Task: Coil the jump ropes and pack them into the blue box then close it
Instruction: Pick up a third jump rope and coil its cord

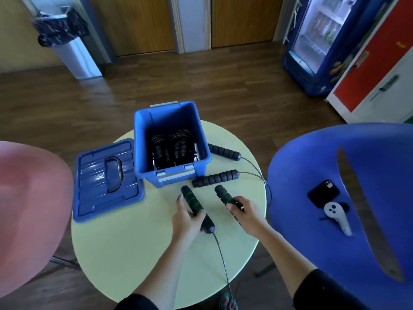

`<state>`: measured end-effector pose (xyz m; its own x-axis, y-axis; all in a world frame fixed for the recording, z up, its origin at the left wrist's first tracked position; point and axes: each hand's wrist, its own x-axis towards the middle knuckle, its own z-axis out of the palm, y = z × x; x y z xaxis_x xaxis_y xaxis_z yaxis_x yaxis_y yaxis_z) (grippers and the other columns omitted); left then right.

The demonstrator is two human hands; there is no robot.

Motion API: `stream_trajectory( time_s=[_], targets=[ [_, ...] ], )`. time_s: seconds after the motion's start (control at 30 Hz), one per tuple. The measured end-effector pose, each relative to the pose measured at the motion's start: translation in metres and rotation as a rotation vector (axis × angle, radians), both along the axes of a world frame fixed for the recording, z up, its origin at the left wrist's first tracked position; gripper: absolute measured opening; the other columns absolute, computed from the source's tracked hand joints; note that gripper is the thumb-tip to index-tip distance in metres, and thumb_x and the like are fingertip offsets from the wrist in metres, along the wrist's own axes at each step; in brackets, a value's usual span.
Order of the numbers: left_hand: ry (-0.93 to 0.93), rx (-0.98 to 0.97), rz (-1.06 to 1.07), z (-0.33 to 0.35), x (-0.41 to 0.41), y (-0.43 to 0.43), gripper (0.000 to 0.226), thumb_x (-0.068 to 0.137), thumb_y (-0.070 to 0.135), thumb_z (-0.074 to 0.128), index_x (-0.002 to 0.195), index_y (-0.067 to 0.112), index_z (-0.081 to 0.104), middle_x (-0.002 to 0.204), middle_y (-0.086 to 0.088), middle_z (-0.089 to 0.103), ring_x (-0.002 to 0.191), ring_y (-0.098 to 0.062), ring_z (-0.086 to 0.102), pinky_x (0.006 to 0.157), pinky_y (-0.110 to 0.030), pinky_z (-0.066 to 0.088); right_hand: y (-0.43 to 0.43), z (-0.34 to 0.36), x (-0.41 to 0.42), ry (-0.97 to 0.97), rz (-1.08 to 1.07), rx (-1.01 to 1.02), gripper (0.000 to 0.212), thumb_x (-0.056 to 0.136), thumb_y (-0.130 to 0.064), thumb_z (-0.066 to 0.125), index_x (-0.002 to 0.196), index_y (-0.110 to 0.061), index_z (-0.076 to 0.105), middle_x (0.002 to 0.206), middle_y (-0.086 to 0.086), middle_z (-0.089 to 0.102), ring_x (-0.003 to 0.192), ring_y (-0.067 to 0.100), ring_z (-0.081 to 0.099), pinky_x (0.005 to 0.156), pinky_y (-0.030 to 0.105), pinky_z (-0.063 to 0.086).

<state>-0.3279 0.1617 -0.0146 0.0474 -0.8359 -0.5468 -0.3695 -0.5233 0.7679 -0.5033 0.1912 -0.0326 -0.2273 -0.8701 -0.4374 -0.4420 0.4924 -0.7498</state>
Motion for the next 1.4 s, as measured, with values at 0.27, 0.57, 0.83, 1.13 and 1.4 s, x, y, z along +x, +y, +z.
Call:
stream_trajectory(
  time_s=[0.27, 0.57, 0.83, 1.13, 1.4],
  targets=[
    [0.219, -0.160, -0.215, 0.050, -0.014, 0.034, 0.082, 0.080, 0.016, 0.072, 0.143, 0.044, 0.027, 0.083, -0.024, 0.062, 0.067, -0.035, 0.070, 0.063, -0.045, 0.061, 0.017, 0.067, 0.002, -0.588, -0.185, -0.065, 0.029, 0.101, -0.028, 0.046, 0.114, -0.004, 0.057, 0.087, 0.009, 0.056, 0.064, 0.020, 0.064, 0.059, 0.036, 0.057],
    [0.335, -0.385, -0.287, 0.127, -0.004, 0.022, 0.076, 0.076, 0.024, 0.073, 0.127, 0.062, 0.031, 0.072, -0.001, 0.059, 0.078, -0.033, 0.069, 0.071, -0.051, 0.059, 0.008, 0.148, 0.013, -0.598, -0.058, -0.239, 0.025, 0.093, -0.028, 0.061, 0.110, -0.009, 0.060, 0.095, 0.005, 0.069, 0.088, 0.014, 0.066, 0.080, 0.028, 0.052],
    [0.417, -0.402, -0.303, 0.198, 0.010, 0.011, 0.051, 0.089, 0.018, 0.066, 0.131, 0.040, 0.047, 0.086, -0.020, 0.061, 0.073, -0.029, 0.070, 0.062, -0.038, 0.059, 0.001, 0.204, 0.014, -0.590, 0.072, -0.343, 0.041, 0.085, -0.031, 0.070, 0.112, -0.002, 0.058, 0.098, 0.011, 0.069, 0.087, 0.018, 0.067, 0.081, 0.037, 0.056],
    [0.207, -0.563, -0.229, 0.273, 0.005, -0.026, 0.008, 0.084, 0.033, 0.071, 0.087, 0.026, 0.072, 0.079, 0.006, 0.063, 0.062, -0.012, 0.057, 0.049, -0.022, 0.044, -0.006, 0.257, 0.025, -0.404, 0.394, -0.337, 0.028, 0.082, -0.032, 0.068, 0.105, -0.015, 0.065, 0.094, 0.002, 0.071, 0.087, 0.016, 0.067, 0.084, 0.037, 0.054],
    [0.150, -0.665, 0.018, 0.281, 0.021, -0.035, 0.019, 0.077, 0.030, 0.077, 0.064, 0.020, 0.067, 0.058, 0.004, 0.058, 0.053, -0.016, 0.053, 0.041, -0.024, 0.039, -0.010, 0.277, 0.041, -0.019, 0.459, -0.424, 0.066, 0.061, -0.048, 0.085, 0.113, -0.037, 0.045, 0.090, -0.019, 0.061, 0.081, -0.007, 0.058, 0.072, 0.015, 0.047]
  ],
)
